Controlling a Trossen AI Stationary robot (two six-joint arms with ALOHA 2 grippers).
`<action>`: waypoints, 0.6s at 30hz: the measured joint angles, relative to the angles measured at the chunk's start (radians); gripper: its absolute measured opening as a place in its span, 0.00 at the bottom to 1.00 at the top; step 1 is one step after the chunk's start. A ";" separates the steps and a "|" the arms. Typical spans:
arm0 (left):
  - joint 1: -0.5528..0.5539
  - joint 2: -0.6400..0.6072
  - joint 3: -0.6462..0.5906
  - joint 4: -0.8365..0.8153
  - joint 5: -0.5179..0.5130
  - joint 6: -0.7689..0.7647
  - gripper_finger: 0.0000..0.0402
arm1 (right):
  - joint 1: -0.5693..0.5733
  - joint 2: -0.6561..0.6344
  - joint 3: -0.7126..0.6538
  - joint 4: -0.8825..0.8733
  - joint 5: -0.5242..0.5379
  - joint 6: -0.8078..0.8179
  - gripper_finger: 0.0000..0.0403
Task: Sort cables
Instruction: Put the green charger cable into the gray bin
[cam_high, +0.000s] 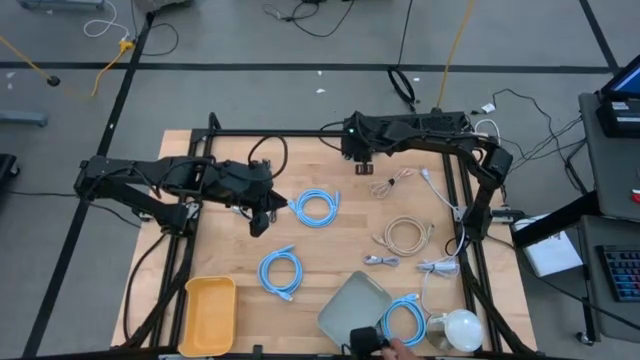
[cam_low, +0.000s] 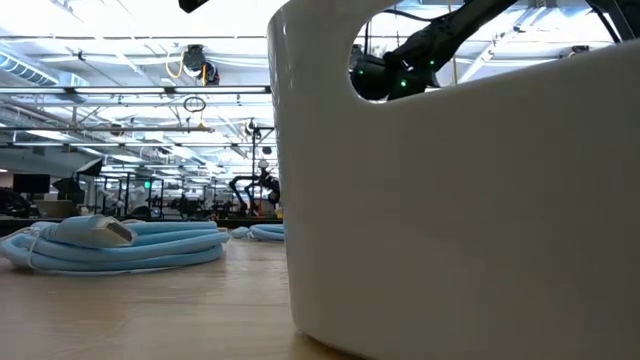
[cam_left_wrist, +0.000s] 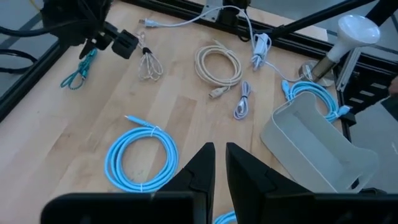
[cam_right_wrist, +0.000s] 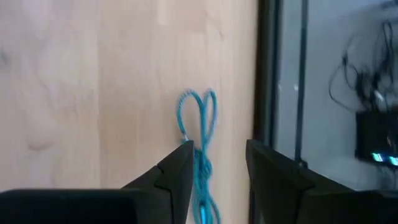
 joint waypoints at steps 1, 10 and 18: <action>-0.002 0.000 0.000 0.000 0.000 0.000 0.10 | -0.002 0.001 0.000 0.014 -0.009 -0.006 0.34; -0.026 0.000 0.000 -0.002 -0.018 0.013 0.10 | -0.082 0.001 0.000 -0.043 0.083 0.078 0.35; -0.031 0.000 0.000 -0.010 -0.019 0.015 0.10 | -0.193 0.001 0.000 -0.143 -0.125 0.081 0.35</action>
